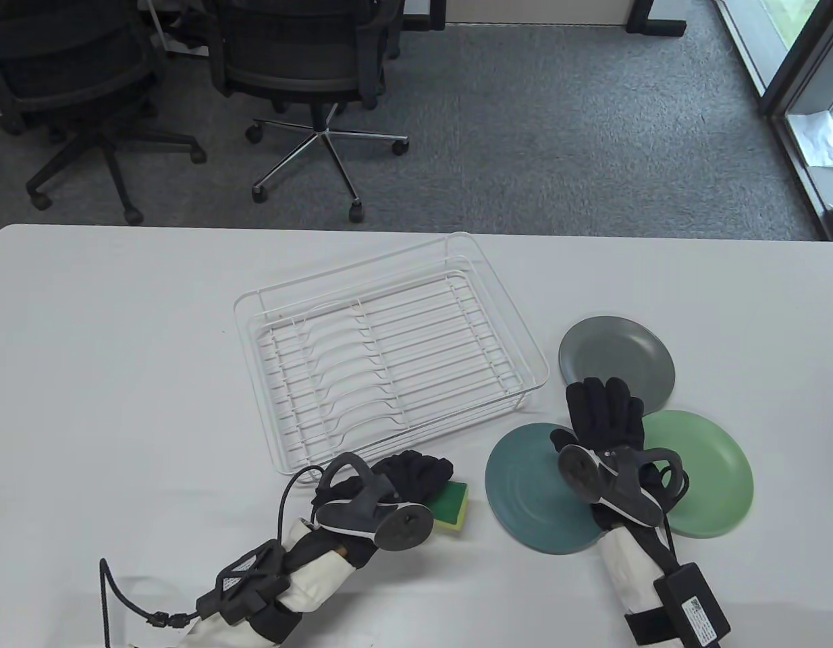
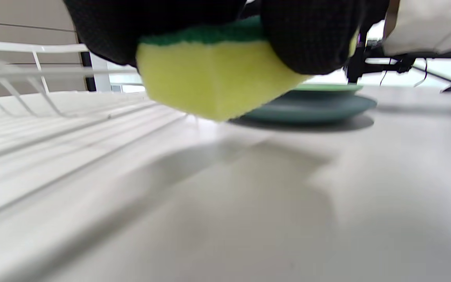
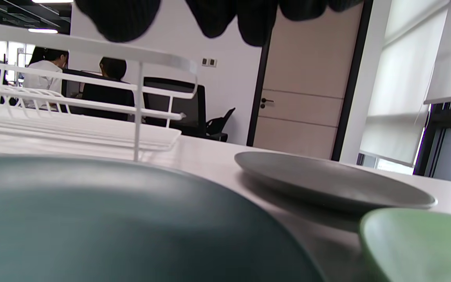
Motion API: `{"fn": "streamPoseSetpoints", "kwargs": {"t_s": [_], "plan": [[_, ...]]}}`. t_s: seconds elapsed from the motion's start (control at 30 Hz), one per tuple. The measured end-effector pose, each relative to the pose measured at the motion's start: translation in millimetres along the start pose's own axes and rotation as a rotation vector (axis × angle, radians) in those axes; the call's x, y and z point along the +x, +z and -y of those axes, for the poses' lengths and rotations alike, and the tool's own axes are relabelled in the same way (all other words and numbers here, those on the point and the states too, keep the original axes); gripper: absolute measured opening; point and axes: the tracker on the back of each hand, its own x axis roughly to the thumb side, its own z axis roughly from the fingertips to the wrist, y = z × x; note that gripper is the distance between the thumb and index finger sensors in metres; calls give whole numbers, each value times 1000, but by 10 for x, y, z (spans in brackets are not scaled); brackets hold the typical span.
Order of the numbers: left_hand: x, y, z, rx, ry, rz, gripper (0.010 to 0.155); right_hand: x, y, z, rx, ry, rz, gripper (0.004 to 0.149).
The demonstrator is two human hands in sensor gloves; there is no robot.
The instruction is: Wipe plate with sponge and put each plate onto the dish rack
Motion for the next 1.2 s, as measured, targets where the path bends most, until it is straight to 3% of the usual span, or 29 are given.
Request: {"fn": "streamPoseSetpoints", "kwargs": {"t_s": [0.27, 0.53, 0.83, 1.2], "plan": [[-152, 259, -399, 234, 84, -62, 80, 1, -131, -156, 175, -61, -3, 74], [-443, 524, -555, 401, 183, -188, 80, 35, -177, -366, 374, -41, 0, 77], [-714, 691, -537, 476, 237, -321, 80, 41, -202, -521, 477, 8, -3, 81], [-822, 730, -481, 490, 260, -375, 80, 30, -251, -553, 501, 6, -11, 81]]}}
